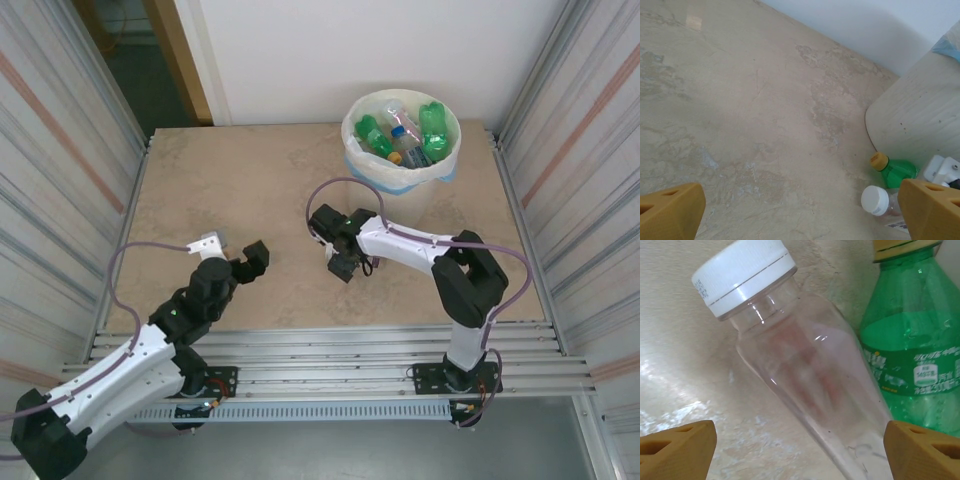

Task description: Put the plastic bottles in the bin

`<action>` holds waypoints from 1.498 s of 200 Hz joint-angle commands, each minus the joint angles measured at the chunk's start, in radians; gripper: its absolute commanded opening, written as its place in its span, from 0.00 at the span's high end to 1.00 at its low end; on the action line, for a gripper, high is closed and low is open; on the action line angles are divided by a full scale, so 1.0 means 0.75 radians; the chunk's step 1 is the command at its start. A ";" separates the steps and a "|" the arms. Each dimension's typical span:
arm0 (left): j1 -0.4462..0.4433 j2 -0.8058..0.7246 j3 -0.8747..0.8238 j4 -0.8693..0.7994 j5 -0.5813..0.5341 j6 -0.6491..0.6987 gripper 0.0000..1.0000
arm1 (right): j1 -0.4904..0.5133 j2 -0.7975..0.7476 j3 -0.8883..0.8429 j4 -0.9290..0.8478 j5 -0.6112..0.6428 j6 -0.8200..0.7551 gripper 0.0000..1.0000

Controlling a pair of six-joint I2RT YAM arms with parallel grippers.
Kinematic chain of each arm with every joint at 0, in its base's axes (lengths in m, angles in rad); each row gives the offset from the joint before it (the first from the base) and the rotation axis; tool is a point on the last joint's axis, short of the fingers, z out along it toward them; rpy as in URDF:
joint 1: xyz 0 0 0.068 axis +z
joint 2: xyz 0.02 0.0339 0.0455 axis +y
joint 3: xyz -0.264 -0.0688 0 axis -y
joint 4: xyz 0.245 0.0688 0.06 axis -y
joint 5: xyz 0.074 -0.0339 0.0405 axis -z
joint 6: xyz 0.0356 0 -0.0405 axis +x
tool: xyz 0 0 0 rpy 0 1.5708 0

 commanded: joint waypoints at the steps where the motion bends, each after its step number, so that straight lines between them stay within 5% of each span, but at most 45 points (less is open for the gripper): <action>1: 0.009 -0.027 -0.020 -0.005 -0.045 -0.027 0.01 | -0.015 0.031 0.042 0.028 0.035 -0.029 0.15; 133: 0.008 -0.077 -0.047 -0.016 -0.068 -0.032 0.01 | -0.026 0.130 0.054 0.019 -0.004 0.005 0.21; 248: 0.009 -0.084 -0.052 -0.019 -0.076 -0.035 0.01 | 0.014 0.121 0.058 -0.032 -0.177 0.060 0.69; 299: 0.009 -0.090 -0.048 -0.029 -0.079 -0.033 0.01 | 0.053 0.013 0.225 -0.123 -0.227 0.078 0.75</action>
